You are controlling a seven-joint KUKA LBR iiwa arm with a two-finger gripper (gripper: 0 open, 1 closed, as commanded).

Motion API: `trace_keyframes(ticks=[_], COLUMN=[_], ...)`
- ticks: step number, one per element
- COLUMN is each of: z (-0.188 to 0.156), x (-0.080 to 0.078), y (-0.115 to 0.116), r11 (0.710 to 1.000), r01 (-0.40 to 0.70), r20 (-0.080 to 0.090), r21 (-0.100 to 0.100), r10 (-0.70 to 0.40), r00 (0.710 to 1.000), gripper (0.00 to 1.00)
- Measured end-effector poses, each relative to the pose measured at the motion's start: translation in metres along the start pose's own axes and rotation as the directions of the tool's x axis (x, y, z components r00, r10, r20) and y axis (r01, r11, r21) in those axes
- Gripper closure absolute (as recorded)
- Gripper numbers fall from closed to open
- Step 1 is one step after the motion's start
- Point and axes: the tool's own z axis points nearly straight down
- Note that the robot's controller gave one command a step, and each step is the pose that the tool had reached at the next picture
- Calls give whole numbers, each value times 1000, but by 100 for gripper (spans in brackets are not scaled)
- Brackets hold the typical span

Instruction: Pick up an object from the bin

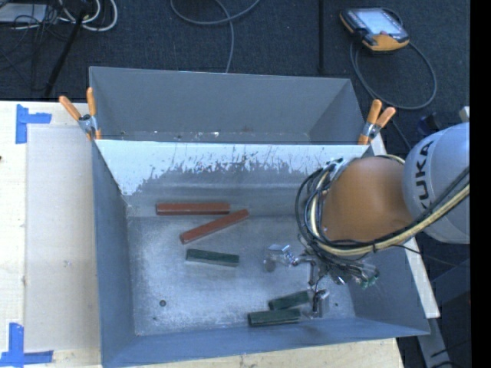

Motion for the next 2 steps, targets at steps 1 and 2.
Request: trace_keyframes(ticks=[1, 2], z=[36, 36], x=[6, 6], y=[18, 18], r11=[872, 872], r01=[490, 490], r20=[-1, 0], r21=[1, 1], r10=[-490, -490], r00=[872, 872], gripper=[100, 100])
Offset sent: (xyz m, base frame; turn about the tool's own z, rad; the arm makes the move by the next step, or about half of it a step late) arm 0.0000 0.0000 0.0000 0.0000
